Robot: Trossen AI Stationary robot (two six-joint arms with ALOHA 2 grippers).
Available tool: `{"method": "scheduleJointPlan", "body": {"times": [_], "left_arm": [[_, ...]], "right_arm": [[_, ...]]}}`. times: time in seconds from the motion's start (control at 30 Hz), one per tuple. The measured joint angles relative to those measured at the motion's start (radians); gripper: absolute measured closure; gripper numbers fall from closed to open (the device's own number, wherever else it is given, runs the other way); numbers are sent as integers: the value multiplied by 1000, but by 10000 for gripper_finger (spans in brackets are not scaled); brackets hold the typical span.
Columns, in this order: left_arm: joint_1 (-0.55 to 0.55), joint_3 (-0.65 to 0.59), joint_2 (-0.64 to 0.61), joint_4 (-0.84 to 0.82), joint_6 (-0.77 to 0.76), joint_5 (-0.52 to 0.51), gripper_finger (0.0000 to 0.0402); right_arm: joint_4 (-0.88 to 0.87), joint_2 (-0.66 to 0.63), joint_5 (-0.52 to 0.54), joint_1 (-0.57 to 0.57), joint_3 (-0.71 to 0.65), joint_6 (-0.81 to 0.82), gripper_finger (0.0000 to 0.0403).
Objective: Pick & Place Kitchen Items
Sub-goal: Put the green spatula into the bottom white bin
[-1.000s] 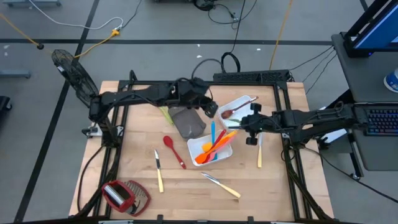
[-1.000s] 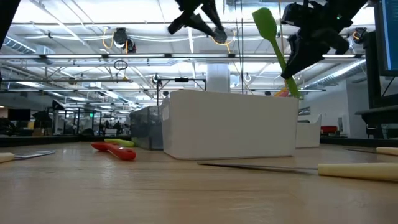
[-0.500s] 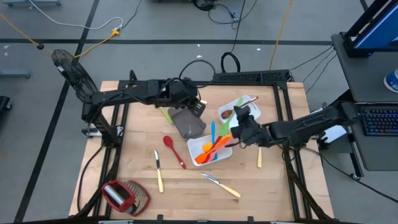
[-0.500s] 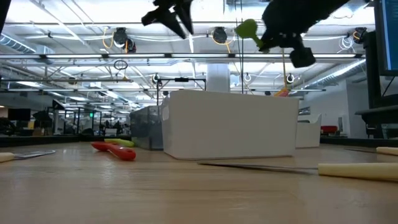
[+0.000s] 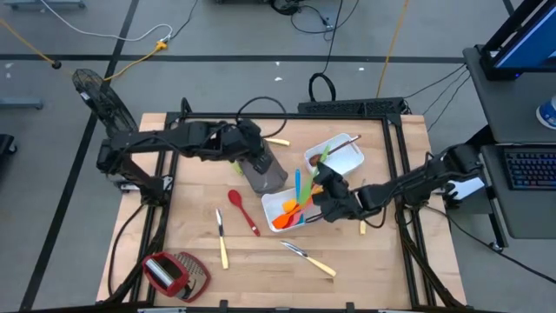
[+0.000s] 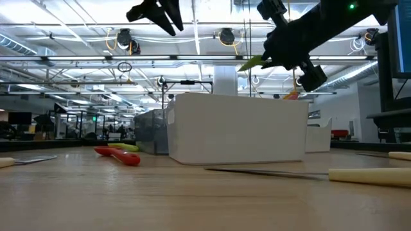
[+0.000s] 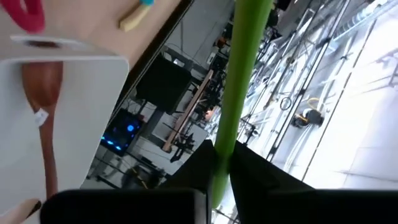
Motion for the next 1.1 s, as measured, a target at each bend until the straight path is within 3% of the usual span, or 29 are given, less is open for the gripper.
{"method": "scheduleJointPlan", "body": {"times": [0.3, 0.6, 0.7, 0.93, 1.1], "left_arm": [[-72, -222, -108, 249, -45, 65, 282], [-125, -285, -132, 333, -65, 104, 282], [-130, -283, -132, 377, -35, 131, 282], [-108, -283, -132, 390, 4, 170, 282], [-96, -283, -138, 388, 15, 202, 282]], "right_arm": [[-54, 6, -12, 23, 1, -47, 372], [-122, 5, 13, 20, 67, 3, 373], [-32, 5, 16, 25, 98, 31, 368], [378, 4, 14, 82, 126, 24, 374], [412, 27, 36, 133, 126, 59, 371]]}}
